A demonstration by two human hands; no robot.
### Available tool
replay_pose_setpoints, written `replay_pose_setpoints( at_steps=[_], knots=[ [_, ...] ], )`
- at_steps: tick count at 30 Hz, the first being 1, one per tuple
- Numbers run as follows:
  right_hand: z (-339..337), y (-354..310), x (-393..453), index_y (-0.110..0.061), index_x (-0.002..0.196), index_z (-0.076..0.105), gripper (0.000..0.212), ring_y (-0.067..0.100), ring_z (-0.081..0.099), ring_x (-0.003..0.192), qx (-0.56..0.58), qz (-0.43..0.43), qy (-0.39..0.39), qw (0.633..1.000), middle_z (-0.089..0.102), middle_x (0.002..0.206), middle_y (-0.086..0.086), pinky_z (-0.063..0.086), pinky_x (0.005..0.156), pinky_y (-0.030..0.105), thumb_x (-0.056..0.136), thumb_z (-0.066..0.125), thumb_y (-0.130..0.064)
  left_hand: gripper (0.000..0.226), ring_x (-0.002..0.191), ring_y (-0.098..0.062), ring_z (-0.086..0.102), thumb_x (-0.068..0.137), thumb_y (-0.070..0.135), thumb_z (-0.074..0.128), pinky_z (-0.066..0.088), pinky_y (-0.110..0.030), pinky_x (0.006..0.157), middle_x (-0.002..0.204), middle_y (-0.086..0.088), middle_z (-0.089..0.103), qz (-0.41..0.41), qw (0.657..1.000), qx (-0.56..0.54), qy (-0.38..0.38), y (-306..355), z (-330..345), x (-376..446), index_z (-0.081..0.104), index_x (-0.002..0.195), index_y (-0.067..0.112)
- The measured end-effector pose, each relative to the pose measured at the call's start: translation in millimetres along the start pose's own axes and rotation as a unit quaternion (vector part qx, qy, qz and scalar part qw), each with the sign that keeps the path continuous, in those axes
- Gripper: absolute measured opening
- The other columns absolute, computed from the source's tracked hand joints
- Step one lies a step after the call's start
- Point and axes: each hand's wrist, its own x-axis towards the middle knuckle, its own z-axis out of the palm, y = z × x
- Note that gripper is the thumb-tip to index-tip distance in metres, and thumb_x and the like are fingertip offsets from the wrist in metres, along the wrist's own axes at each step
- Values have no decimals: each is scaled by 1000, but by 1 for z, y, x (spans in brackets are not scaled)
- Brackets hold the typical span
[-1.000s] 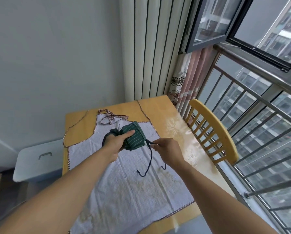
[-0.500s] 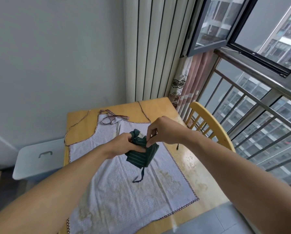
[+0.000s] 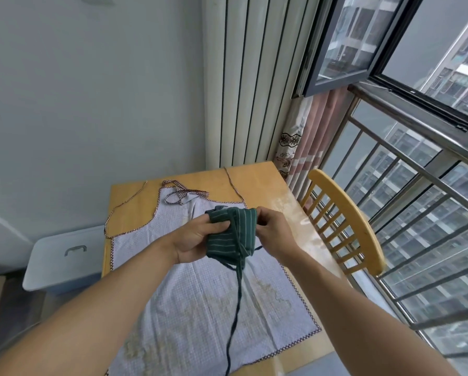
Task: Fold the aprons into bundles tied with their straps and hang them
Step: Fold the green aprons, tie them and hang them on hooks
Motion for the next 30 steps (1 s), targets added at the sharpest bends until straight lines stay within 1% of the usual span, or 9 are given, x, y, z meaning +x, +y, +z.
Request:
replay_pose_setpoints(
  at_steps=[4,9,14,16,20,23,25,27,30],
  knots=[
    [14,20,-9,4,99,69,21,39,67,87,51,25,62,996,73,92,18,60,76,47,89,78,-12,44,96,-27,72,90,34,69,56,-39,84,112,-16,72,10,996,-3,93,-6,18,8,68,123,5],
    [24,26,-23,-14,95,77,4,17,75,85,48,21,19,998,79,92,-1,62,79,34,92,75,-13,38,95,-27,73,82,33,74,55,-39,83,108,-14,76,46,975,-36,212,-9,30,22,74,109,7],
    [22,30,-27,-11,79,71,24,12,56,57,-4,52,-28,998,64,62,-8,48,63,34,101,63,-18,28,89,-24,75,92,31,71,59,-33,69,106,-11,77,61,963,-56,255,-13,31,29,75,110,10],
    [22,31,-31,-13,89,76,30,12,59,71,75,85,-36,993,69,75,-4,47,74,39,105,55,-27,30,85,-22,77,93,29,72,60,-29,63,105,-11,78,80,954,-63,283,-13,30,31,74,113,7],
    [19,27,-48,-28,91,79,64,-1,54,112,114,127,-2,985,66,116,-19,30,105,30,103,26,-63,55,101,-28,75,78,41,85,60,-45,91,109,-10,78,112,929,-38,351,-11,18,36,71,118,7],
    [17,33,-55,-16,89,76,64,10,58,115,155,128,2,980,72,109,-9,28,113,38,100,33,-62,78,101,-26,75,56,58,89,58,-49,95,107,-6,78,110,917,-15,382,-13,8,36,72,115,10],
    [16,33,-58,-9,89,67,46,19,67,95,219,102,-30,970,72,87,0,42,109,44,103,45,-47,87,99,-26,75,51,64,87,58,-48,95,105,-6,78,106,911,-9,398,-14,4,37,71,116,9],
    [18,29,-62,-10,90,61,36,23,59,72,303,107,-98,942,59,73,6,50,86,43,101,49,-41,84,99,-25,75,57,67,84,58,-48,96,104,-6,79,102,912,1,398,-14,5,36,70,115,8],
    [21,26,-64,-14,98,60,30,16,38,58,329,162,-218,904,44,69,3,35,60,29,106,45,-38,50,106,-28,73,90,55,69,56,-45,97,106,-7,78,104,928,29,356,-14,17,34,74,111,10]
  ],
)
